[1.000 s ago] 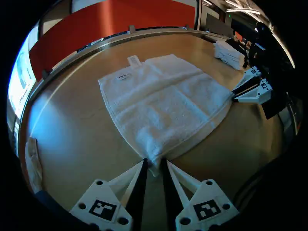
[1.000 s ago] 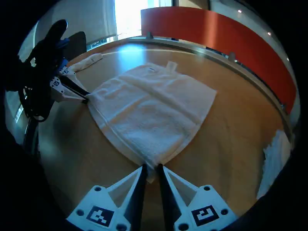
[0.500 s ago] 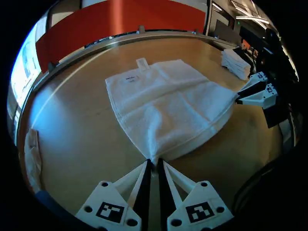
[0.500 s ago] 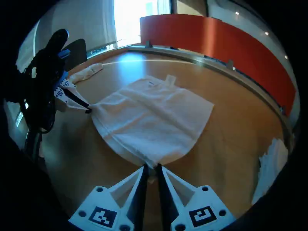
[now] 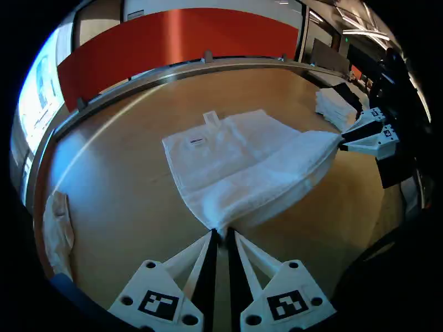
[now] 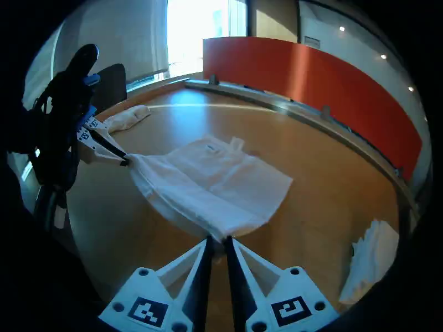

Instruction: Fold towel

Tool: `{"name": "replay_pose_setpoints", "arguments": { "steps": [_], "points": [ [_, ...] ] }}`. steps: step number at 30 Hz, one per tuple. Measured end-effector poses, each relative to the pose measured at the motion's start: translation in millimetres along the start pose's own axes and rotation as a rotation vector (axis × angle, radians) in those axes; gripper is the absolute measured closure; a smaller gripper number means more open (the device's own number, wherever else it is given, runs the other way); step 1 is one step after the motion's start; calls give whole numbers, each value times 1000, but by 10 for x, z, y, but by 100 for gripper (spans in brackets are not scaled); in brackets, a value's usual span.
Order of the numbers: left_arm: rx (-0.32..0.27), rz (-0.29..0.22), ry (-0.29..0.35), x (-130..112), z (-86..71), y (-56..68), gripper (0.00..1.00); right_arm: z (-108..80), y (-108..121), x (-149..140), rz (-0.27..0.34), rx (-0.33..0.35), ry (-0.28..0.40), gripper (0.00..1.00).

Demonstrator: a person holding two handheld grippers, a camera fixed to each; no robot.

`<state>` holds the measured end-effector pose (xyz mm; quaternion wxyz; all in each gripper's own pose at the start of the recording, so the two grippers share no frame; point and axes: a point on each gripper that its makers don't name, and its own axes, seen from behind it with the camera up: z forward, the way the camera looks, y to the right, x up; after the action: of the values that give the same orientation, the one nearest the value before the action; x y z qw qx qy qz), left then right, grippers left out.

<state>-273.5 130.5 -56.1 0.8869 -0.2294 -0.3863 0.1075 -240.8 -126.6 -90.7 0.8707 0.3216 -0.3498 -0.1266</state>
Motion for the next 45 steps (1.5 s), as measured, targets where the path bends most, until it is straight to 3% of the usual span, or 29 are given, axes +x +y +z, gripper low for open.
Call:
{"name": "replay_pose_setpoints", "arguments": {
  "steps": [8, 20, 35, 45],
  "points": [
    [1, 4, 23, 170, -255, 52, 87, -264, -33, 203, 10, -7, 32, 82],
    [-12, -29, 29, 273, -538, 149, 87, -539, -81, 397, 33, -2, 64, 82],
    [-33, -60, 16, 214, -721, 278, 87, -666, -133, 430, 21, 6, 55, 82],
    [-42, -61, 3, 158, -685, 344, 87, -651, -133, 398, 16, 7, 45, 82]
  ]
}}
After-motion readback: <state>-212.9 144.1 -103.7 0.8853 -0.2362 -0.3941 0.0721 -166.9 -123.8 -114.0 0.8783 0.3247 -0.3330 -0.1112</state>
